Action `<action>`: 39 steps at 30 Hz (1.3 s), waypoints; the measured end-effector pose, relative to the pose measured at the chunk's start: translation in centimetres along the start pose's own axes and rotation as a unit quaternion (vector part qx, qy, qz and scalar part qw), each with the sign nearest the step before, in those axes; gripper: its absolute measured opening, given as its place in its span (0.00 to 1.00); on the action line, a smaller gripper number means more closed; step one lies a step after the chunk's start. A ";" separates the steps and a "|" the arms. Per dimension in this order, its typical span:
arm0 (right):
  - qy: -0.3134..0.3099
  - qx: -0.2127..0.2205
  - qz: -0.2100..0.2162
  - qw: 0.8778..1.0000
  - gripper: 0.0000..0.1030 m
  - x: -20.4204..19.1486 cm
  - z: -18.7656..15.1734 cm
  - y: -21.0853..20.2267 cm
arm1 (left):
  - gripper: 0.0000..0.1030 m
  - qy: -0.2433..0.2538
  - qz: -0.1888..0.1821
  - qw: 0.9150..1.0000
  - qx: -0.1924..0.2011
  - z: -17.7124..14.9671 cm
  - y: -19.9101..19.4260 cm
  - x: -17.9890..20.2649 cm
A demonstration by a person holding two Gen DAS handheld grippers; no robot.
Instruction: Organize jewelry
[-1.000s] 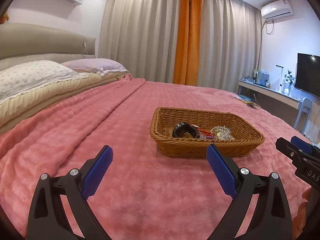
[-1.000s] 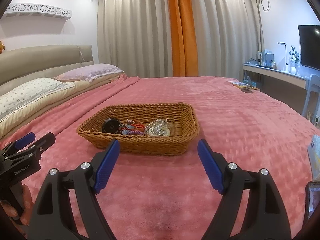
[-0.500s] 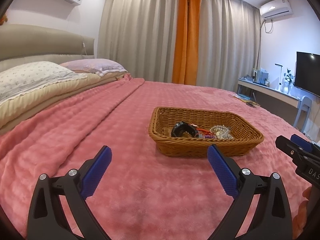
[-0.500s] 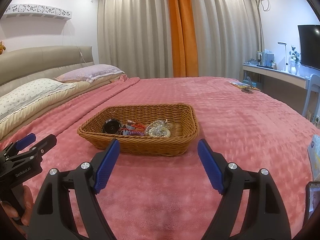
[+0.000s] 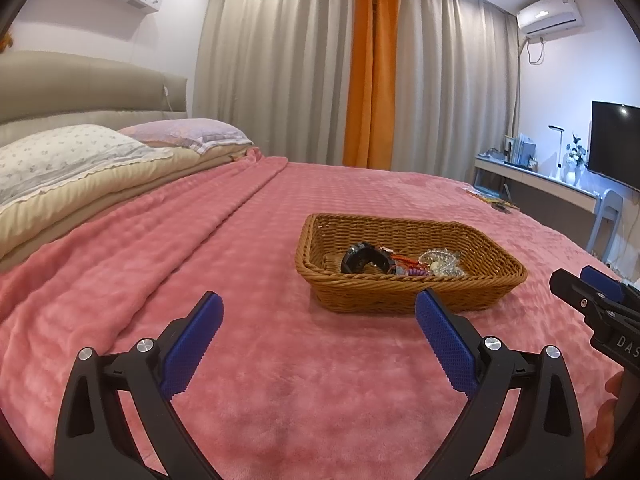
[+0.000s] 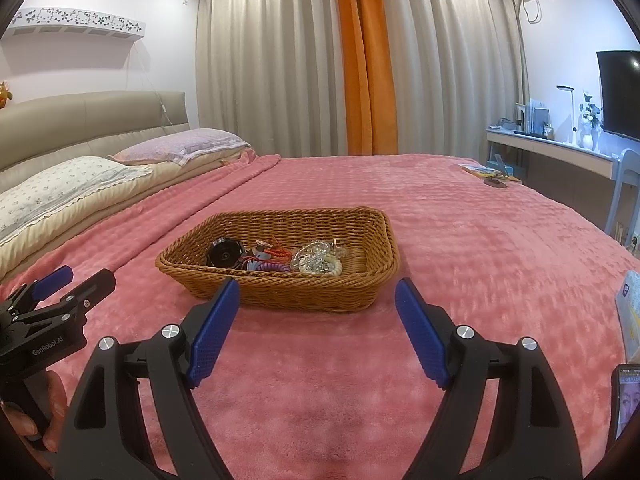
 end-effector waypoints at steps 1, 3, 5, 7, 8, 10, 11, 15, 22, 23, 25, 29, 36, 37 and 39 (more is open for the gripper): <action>-0.001 0.000 0.000 1.000 0.74 0.0 0.0 0.0 | 0.91 0.000 0.000 1.000 0.000 0.0 0.0 0.0; -0.002 0.001 0.000 1.000 0.74 0.0 0.1 0.0 | 0.91 0.001 0.000 1.000 0.000 0.0 0.0 0.1; -0.003 0.002 -0.001 1.000 0.74 -0.1 0.0 0.1 | 0.91 0.001 0.000 1.000 0.000 0.0 0.0 0.1; -0.004 0.002 -0.001 1.000 0.74 -0.1 0.1 0.1 | 0.91 0.000 0.001 1.000 0.000 0.0 -0.1 0.0; -0.004 0.003 -0.001 1.000 0.74 -0.1 0.1 0.1 | 0.91 0.000 0.000 1.000 0.000 0.0 0.0 0.1; -0.005 0.004 -0.001 1.000 0.74 -0.2 0.1 0.1 | 0.91 0.000 0.000 1.000 0.000 0.0 0.0 0.0; -0.006 0.004 -0.001 1.000 0.74 -0.2 0.1 0.1 | 0.91 0.001 0.000 1.000 0.000 0.0 0.0 0.1; -0.007 0.005 0.000 1.000 0.74 -0.2 0.0 0.1 | 0.91 0.001 0.000 1.000 0.000 0.0 0.0 0.1; -0.007 0.003 0.000 1.000 0.74 -0.1 0.0 0.1 | 0.91 0.001 0.000 1.000 0.000 0.0 0.0 0.1; -0.007 0.004 0.000 1.000 0.74 -0.1 0.0 0.2 | 0.91 0.001 0.001 1.000 0.000 0.0 0.0 0.1; -0.006 0.003 0.000 1.000 0.74 -0.1 0.0 0.1 | 0.91 0.003 0.001 1.000 0.000 0.0 0.0 0.1; -0.005 0.002 0.000 1.000 0.74 -0.1 0.0 0.2 | 0.91 0.006 0.001 1.000 -0.001 -0.1 0.0 0.2; -0.007 0.001 0.000 1.000 0.74 -0.2 -0.1 0.2 | 0.91 0.008 0.001 1.000 -0.002 0.0 0.2 0.1; -0.008 0.001 0.000 1.000 0.74 -0.2 -0.1 0.2 | 0.91 0.008 0.002 1.000 -0.003 0.0 0.2 0.1; -0.008 0.002 -0.001 1.000 0.74 -0.3 0.0 0.2 | 0.91 0.009 0.002 1.000 -0.003 0.0 0.2 0.2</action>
Point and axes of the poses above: each gripper's, at about its wrist camera, not at the fingertips, and y roughly the way its jaws point, x to its right, z to its top, the point moved 8 cm from there along y, roughly the way its jaws point, and after that the axes turned 13 degrees about -z, right-handed, at the moved point
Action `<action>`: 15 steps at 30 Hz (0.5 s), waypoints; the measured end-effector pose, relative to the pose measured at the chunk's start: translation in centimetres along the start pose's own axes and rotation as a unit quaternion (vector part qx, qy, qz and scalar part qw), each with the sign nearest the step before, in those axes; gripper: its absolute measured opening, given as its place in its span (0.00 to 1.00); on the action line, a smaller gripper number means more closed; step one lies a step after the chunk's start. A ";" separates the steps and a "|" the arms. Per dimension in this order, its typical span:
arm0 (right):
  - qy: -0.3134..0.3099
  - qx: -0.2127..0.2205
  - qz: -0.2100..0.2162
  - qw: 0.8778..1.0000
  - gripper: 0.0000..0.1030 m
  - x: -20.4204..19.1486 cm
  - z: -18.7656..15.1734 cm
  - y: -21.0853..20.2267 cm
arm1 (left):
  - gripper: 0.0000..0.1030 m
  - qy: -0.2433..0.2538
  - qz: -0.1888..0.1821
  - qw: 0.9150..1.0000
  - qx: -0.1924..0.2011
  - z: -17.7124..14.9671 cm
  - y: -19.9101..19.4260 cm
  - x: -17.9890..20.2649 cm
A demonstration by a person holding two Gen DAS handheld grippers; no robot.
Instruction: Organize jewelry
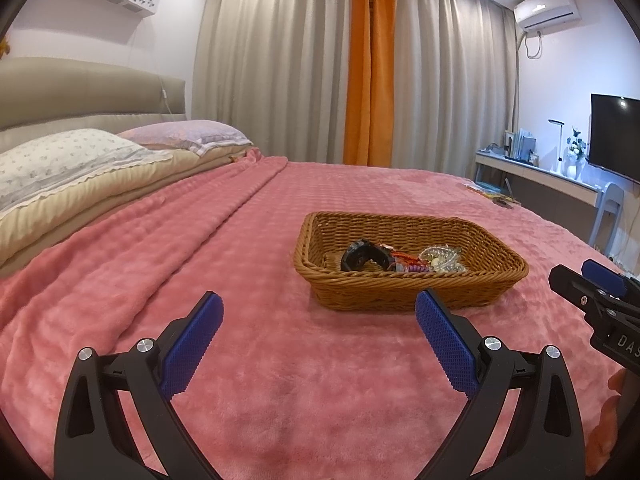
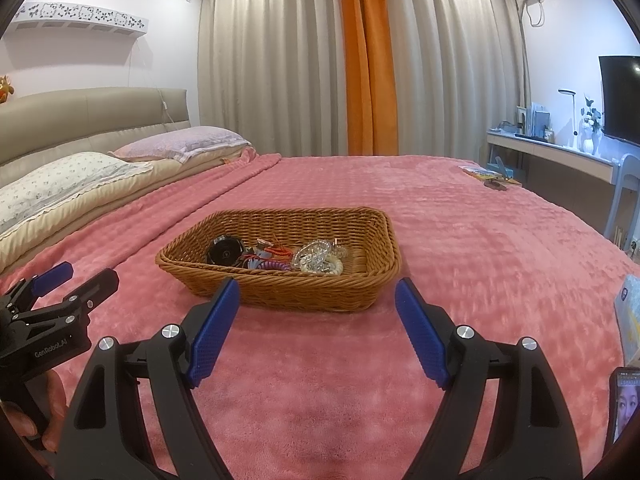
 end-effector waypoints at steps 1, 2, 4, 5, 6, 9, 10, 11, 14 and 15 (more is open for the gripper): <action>0.000 0.000 0.000 1.000 0.74 0.0 0.0 0.0 | 0.91 0.000 0.000 1.000 0.000 0.0 0.0 0.0; 0.000 -0.001 0.000 1.000 0.74 0.0 0.0 0.1 | 0.91 0.000 0.000 1.000 0.000 0.0 0.0 0.0; 0.001 -0.002 0.000 1.000 0.74 0.0 -0.1 0.1 | 0.91 0.001 0.001 1.000 -0.001 0.0 0.0 0.0; 0.001 -0.003 0.001 1.000 0.74 0.0 -0.1 0.0 | 0.91 0.000 0.001 1.000 -0.001 0.0 0.0 -0.1; 0.000 -0.004 0.001 1.000 0.74 0.0 -0.1 0.1 | 0.91 0.000 0.000 1.000 0.000 0.0 0.0 0.0; -0.002 -0.004 0.000 1.000 0.74 -0.1 -0.1 0.1 | 0.91 0.001 0.004 1.000 -0.002 -0.1 0.1 -0.1; -0.003 -0.003 -0.001 1.000 0.74 -0.2 0.0 0.0 | 0.91 0.001 0.005 1.000 -0.005 -0.2 0.2 -0.2; -0.005 -0.003 -0.001 1.000 0.74 -0.2 0.0 0.0 | 0.91 0.001 0.005 1.000 -0.007 -0.2 0.2 -0.3; -0.007 -0.002 -0.002 1.000 0.74 -0.3 -0.1 0.0 | 0.91 0.001 0.008 1.000 -0.011 -0.3 0.0 -0.6; -0.008 -0.002 -0.002 1.000 0.74 -0.4 -0.1 0.0 | 0.92 0.001 0.006 1.000 -0.015 -0.4 0.0 -0.7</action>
Point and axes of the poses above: each gripper's, at about its wrist camera, not at the fingertips, and y roughly the way its jaws point, x to its right, z to its top, the point moved 8 cm from there along y, roughly the way its jaws point, and after that the axes turned 13 degrees about -z, right-handed, at the moved point
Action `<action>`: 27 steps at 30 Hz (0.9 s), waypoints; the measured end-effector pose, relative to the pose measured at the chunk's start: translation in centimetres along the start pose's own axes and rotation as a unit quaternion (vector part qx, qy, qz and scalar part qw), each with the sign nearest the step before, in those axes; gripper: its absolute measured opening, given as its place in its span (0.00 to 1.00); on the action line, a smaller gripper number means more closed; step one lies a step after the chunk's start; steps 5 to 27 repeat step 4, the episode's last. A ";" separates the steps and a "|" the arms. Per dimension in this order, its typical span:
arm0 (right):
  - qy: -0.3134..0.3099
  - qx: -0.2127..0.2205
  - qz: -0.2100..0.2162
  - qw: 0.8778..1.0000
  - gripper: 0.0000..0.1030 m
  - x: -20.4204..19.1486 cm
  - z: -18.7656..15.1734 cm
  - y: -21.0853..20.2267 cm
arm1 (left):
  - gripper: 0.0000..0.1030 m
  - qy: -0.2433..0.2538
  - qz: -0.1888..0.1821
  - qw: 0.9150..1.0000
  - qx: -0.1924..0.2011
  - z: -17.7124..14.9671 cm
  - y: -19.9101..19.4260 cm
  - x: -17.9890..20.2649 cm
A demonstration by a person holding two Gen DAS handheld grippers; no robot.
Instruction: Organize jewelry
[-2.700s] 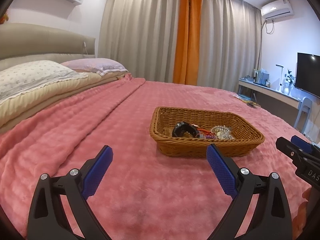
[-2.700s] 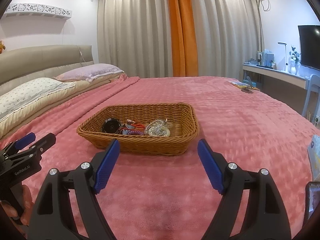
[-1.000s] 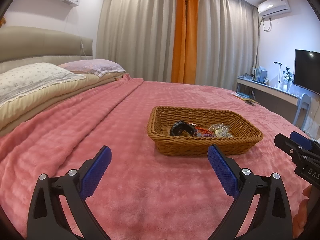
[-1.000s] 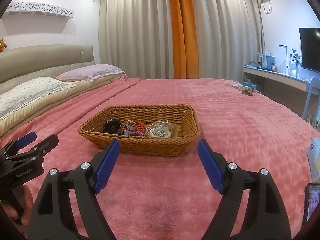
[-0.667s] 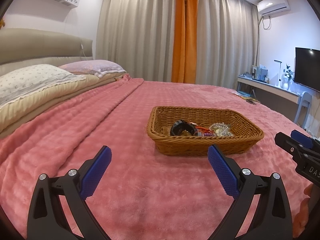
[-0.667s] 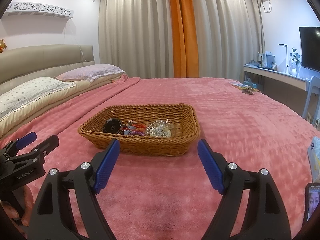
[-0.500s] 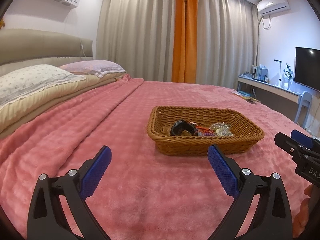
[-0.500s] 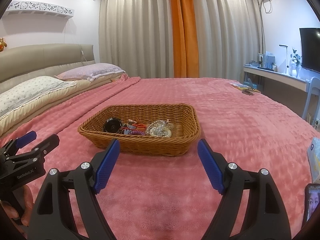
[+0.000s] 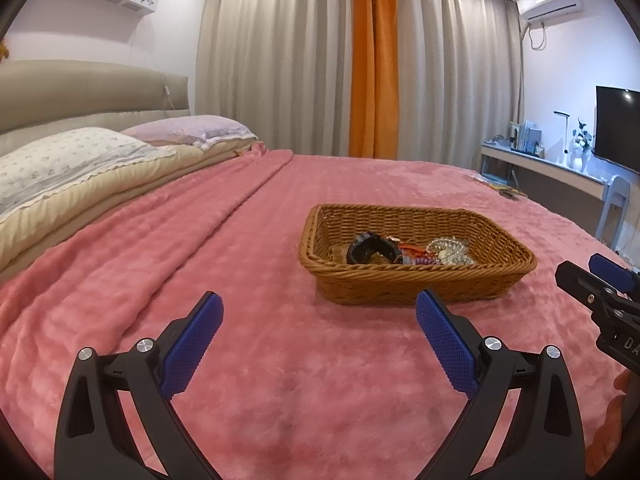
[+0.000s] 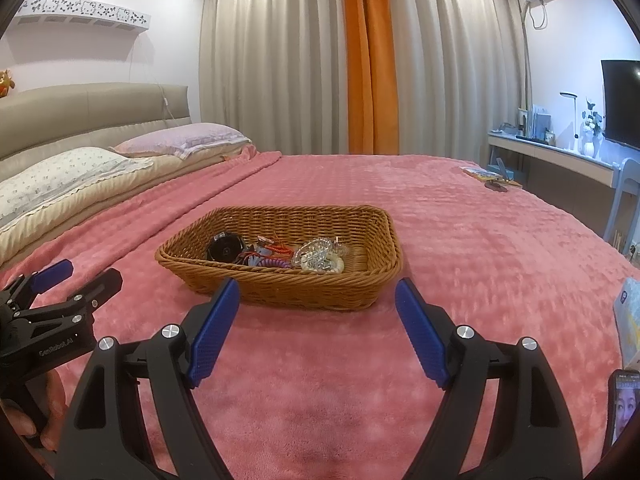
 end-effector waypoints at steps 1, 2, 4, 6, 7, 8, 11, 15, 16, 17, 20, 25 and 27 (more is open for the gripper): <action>0.000 0.000 0.000 1.000 0.74 0.0 0.0 0.0 | 0.92 0.001 0.001 1.000 -0.002 0.0 0.0 0.0; 0.000 0.000 0.000 1.000 0.74 0.0 0.0 0.0 | 0.92 0.002 0.004 1.000 -0.002 0.0 0.0 -0.2; 0.000 0.000 0.000 1.000 0.74 0.0 0.0 0.0 | 0.92 0.003 0.004 1.000 -0.002 -0.1 -0.3 -0.5; 0.000 0.000 0.000 1.000 0.74 0.0 0.0 0.0 | 0.92 0.003 0.004 1.000 -0.002 -0.1 -0.3 -0.5; 0.000 0.000 0.000 1.000 0.74 0.0 0.0 0.0 | 0.92 0.003 0.004 1.000 -0.002 -0.1 -0.3 -0.5; 0.000 0.000 0.000 1.000 0.74 0.0 0.0 0.0 | 0.92 0.003 0.004 1.000 -0.002 -0.1 -0.3 -0.5; 0.000 0.000 0.000 1.000 0.74 0.0 0.0 0.0 | 0.92 0.003 0.004 1.000 -0.002 -0.1 -0.3 -0.5; 0.000 0.000 0.000 1.000 0.74 0.0 0.0 0.0 | 0.92 0.003 0.004 1.000 -0.002 -0.1 -0.3 -0.5; 0.000 0.000 0.000 1.000 0.74 0.0 0.0 0.0 | 0.92 0.003 0.004 1.000 -0.002 -0.1 -0.3 -0.5; 0.000 0.000 0.000 1.000 0.74 0.0 0.0 0.0 | 0.92 0.003 0.004 1.000 -0.002 -0.1 -0.3 -0.5; 0.000 0.000 0.000 1.000 0.74 0.0 0.0 0.0 | 0.92 0.003 0.004 1.000 -0.002 -0.1 -0.3 -0.5; 0.000 0.000 0.000 1.000 0.74 0.0 0.0 0.0 | 0.92 0.003 0.004 1.000 -0.002 -0.1 -0.3 -0.5; 0.000 0.000 0.000 1.000 0.74 0.0 0.0 0.0 | 0.92 0.003 0.004 1.000 -0.002 -0.1 -0.3 -0.5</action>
Point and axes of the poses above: each gripper's, at about its wrist camera, not at the fingertips, and y roughly the way its jaws point, x to its right, z to its top, the point moved 8 cm from there along y, roughly the way its jaws point, and after that the axes turned 13 degrees about -z, right-handed, at the moved point
